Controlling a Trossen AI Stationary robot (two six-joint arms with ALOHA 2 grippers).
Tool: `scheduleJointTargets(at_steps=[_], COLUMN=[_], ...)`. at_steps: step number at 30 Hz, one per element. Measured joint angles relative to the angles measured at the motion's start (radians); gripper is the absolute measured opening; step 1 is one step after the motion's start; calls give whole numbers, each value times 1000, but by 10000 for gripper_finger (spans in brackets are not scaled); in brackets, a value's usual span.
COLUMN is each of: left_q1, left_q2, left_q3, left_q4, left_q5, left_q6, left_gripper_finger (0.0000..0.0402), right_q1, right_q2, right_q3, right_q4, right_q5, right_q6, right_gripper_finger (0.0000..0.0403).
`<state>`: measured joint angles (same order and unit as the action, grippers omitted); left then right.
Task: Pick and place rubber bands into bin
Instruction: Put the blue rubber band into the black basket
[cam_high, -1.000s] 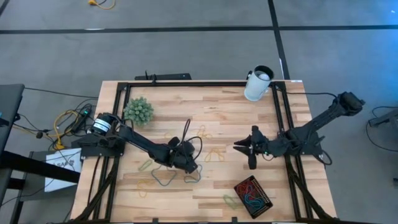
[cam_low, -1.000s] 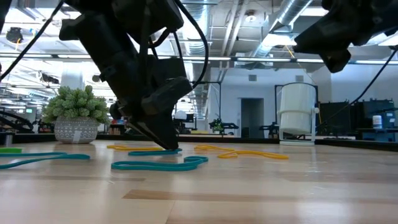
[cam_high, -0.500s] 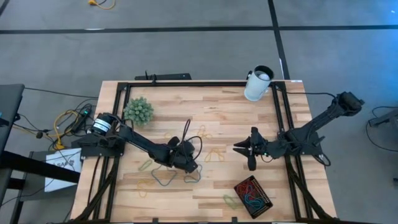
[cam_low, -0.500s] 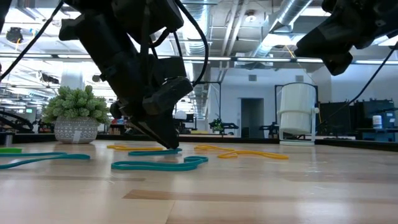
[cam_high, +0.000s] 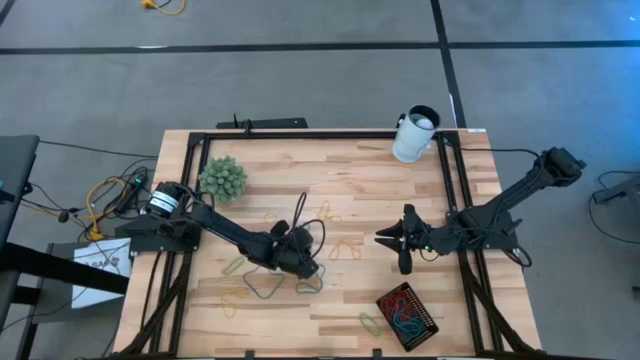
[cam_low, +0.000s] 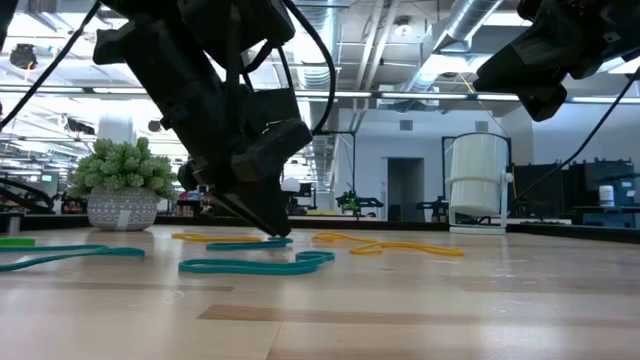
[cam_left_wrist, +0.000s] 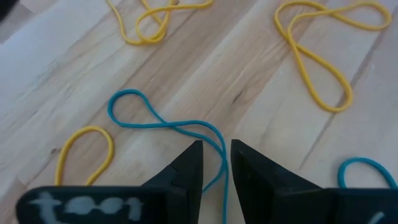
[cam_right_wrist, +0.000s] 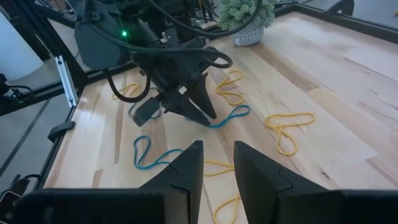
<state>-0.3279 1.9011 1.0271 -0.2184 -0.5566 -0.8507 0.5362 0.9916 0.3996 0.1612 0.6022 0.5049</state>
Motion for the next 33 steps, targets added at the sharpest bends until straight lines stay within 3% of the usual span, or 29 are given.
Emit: scheduleJointTargets(at_steps=[21, 25, 33], left_q1=[-14, -17, -75], left_q2=[94, 97, 105], left_q3=[5, 21, 235], left_q4=[64, 97, 187], left_q5=[-58, -58, 14], left_q6=[-80, -24, 193], left_gripper_finger=[59, 10, 0], right_q1=[0, 0, 0], right_q2=[0, 0, 0], right_q3=[1, 1, 1], right_q4=[-4, -3, -3], right_q5=[-1, 0, 0], right_q6=[1, 1, 1], right_gripper_finger=[83, 83, 83])
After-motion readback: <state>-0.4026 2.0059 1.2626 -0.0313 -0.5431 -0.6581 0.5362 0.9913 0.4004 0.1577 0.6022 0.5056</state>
